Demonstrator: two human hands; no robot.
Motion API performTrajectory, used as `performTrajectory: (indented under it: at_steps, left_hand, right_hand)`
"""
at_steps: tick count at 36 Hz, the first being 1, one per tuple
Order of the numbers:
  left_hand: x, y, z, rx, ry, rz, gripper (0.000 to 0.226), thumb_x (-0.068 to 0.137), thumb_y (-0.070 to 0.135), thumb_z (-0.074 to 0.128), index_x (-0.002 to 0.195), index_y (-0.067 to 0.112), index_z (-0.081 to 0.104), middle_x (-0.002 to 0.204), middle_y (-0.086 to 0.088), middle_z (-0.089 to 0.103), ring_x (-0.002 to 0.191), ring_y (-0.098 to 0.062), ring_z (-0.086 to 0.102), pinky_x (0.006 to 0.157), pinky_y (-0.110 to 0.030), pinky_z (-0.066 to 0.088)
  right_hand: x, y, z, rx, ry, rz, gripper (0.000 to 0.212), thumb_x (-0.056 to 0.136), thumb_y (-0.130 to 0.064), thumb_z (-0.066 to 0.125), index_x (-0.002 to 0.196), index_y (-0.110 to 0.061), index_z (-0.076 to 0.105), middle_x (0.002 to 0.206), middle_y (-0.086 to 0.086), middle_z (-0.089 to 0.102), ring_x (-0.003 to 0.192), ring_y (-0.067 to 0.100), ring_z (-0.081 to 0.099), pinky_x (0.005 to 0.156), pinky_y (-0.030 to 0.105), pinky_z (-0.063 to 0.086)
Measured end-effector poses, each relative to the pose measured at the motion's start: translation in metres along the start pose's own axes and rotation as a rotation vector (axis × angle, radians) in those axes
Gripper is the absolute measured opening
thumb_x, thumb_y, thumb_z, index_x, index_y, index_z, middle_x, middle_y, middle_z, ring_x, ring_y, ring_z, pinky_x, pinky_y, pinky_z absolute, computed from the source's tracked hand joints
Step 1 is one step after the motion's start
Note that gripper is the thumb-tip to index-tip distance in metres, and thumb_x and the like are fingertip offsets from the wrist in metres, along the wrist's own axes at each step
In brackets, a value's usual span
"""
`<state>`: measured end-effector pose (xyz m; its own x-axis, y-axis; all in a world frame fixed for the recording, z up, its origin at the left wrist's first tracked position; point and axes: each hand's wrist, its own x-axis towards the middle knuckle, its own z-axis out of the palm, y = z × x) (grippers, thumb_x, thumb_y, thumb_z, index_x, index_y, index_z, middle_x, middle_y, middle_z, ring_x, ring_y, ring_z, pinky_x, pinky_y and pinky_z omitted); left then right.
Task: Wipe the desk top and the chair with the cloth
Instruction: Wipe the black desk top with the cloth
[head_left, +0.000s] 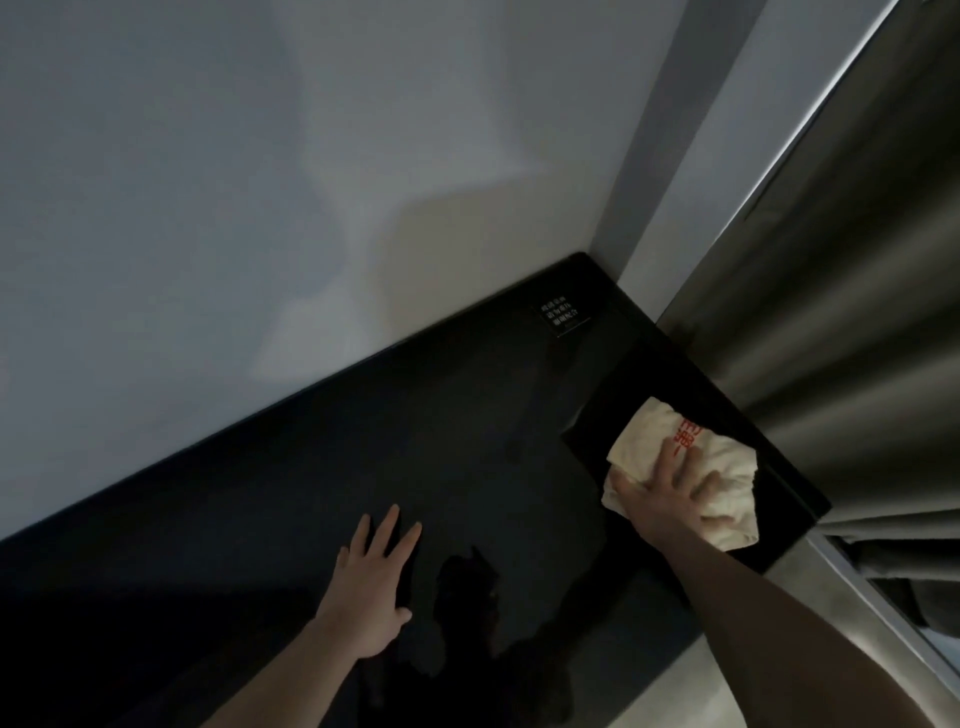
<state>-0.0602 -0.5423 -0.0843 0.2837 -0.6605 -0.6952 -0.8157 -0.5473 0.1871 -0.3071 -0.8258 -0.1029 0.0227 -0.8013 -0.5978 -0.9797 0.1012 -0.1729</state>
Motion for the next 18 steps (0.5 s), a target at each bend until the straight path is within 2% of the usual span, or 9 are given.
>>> performTrajectory:
  at_steps: [7, 10, 14, 18]
  left_hand:
    - [-0.073, -0.066, 0.034, -0.025, -0.056, -0.081, 0.103, 0.093, 0.033, 0.071, 0.161, 0.035, -0.006, 0.166, 0.004, -0.026, 0.155, -0.033, -0.015, 0.125, -0.057, 0.015]
    - [-0.109, -0.093, 0.052, -0.033, -0.086, -0.107, 0.106, 0.091, 0.030, 0.073, 0.161, 0.036, -0.006, 0.166, 0.005, -0.025, 0.155, -0.033, -0.013, 0.124, -0.058, 0.019]
    - [-0.153, -0.129, 0.082, -0.015, -0.111, -0.128, 0.108, 0.090, 0.027, 0.074, 0.161, 0.035, -0.007, 0.166, 0.004, -0.026, 0.155, -0.036, -0.012, 0.122, -0.058, 0.025]
    - [-0.185, -0.157, 0.105, 0.020, -0.145, -0.140, 0.114, 0.089, 0.022, 0.075, 0.160, 0.037, -0.014, 0.163, 0.006, -0.033, 0.155, -0.037, -0.013, 0.122, -0.060, 0.023]
  right_hand:
    - [-0.100, -0.010, 0.072, -0.022, -0.015, -0.023, 0.103, 0.085, -0.087, 0.031, 0.157, -0.038, -0.023, 0.164, -0.004, -0.035, 0.152, 0.035, -0.027, 0.114, 0.075, -0.008]
    - [-0.153, -0.017, 0.109, -0.034, -0.031, -0.057, 0.103, 0.086, -0.087, 0.031, 0.158, -0.037, -0.023, 0.166, -0.003, -0.032, 0.152, 0.035, -0.028, 0.113, 0.074, -0.012]
    - [-0.217, -0.023, 0.156, -0.051, -0.089, -0.123, 0.103, 0.086, -0.086, 0.031, 0.156, -0.037, -0.027, 0.163, -0.004, -0.037, 0.149, 0.035, -0.034, 0.112, 0.074, -0.013]
    - [-0.260, -0.014, 0.183, -0.056, -0.162, -0.200, 0.103, 0.085, -0.086, 0.032, 0.153, -0.042, -0.031, 0.160, -0.007, -0.043, 0.146, 0.033, -0.040, 0.115, 0.072, -0.014]
